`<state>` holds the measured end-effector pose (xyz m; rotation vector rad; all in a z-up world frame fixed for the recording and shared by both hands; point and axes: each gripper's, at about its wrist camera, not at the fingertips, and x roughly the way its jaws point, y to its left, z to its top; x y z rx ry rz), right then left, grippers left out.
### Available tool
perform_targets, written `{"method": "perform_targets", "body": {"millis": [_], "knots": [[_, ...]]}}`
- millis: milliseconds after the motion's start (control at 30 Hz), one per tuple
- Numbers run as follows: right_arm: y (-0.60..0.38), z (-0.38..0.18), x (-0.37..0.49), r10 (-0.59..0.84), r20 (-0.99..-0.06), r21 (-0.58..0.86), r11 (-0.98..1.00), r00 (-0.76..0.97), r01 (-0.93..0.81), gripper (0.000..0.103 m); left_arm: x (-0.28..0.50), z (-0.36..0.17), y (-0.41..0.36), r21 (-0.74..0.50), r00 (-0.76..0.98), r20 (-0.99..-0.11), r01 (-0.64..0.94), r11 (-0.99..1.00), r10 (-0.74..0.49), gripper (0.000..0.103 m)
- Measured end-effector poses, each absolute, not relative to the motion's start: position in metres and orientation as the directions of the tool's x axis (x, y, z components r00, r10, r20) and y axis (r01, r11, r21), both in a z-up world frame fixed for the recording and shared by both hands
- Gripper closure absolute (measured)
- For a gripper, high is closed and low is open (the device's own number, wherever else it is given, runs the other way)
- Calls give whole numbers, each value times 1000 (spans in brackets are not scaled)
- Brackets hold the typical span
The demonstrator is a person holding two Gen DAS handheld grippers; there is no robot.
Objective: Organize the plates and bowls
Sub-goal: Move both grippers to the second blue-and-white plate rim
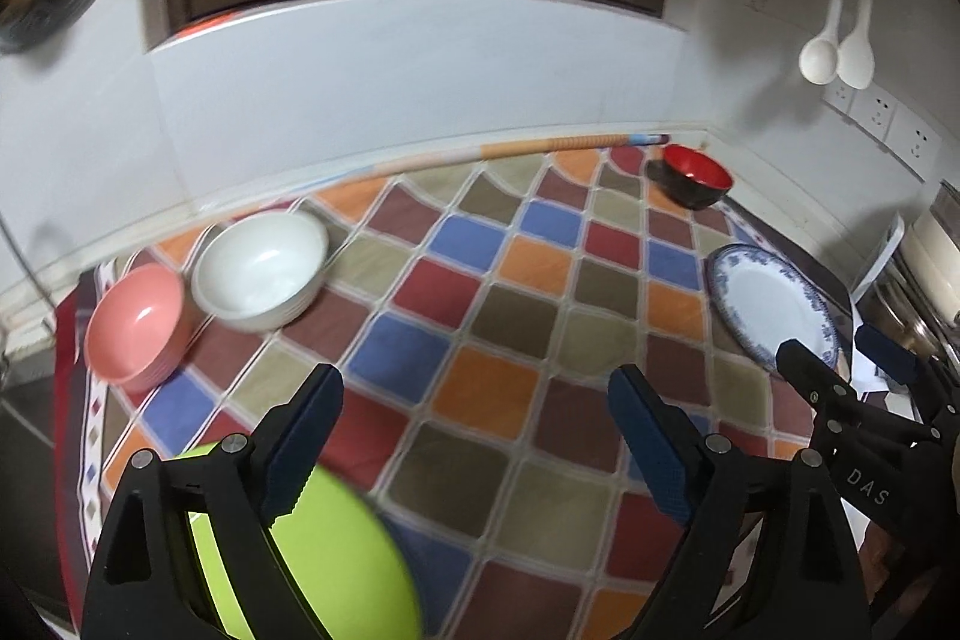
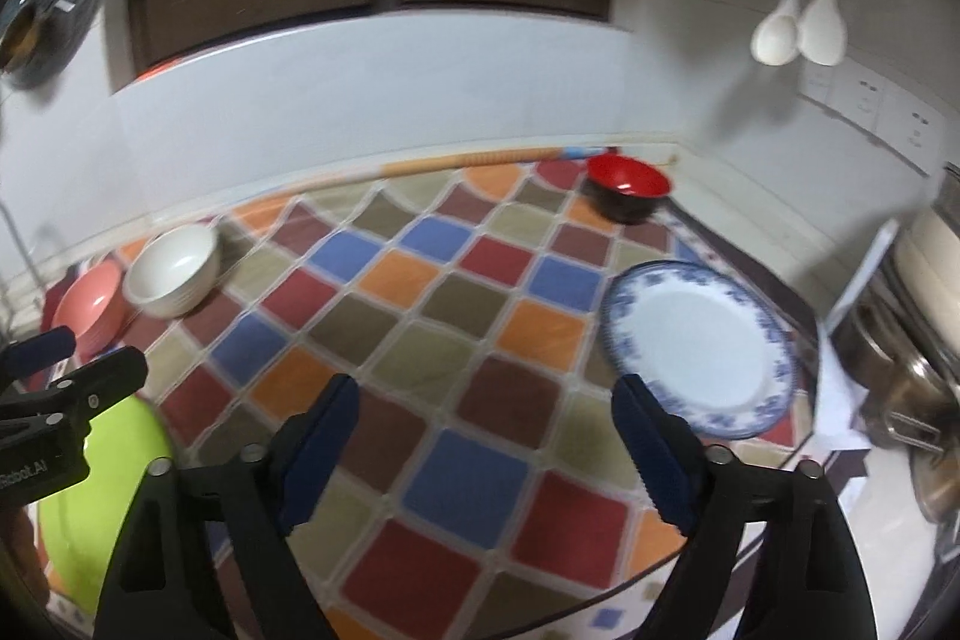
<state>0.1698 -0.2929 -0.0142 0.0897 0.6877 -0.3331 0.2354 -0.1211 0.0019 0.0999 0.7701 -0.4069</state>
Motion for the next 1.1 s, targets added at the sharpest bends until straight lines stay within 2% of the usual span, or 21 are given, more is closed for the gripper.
{"method": "perform_targets", "body": {"millis": [467, 833, 1100], "knots": [[-386, -12, 147, -396, -608, -25, 876, 688, 482, 16, 240, 8, -225, -44, 613, -676, 520, 853, -409, 12], [-446, -26, 144, -476, -621, -34, 811, 623, 585, 16, 265, -13, -299, -44, 526, -728, 605, 795, -440, 12], [-489, -55, 153, -510, -659, -30, 752, 552, 658, 16, 286, -35, -352, -2, 489, -758, 660, 751, -432, 14]]}}
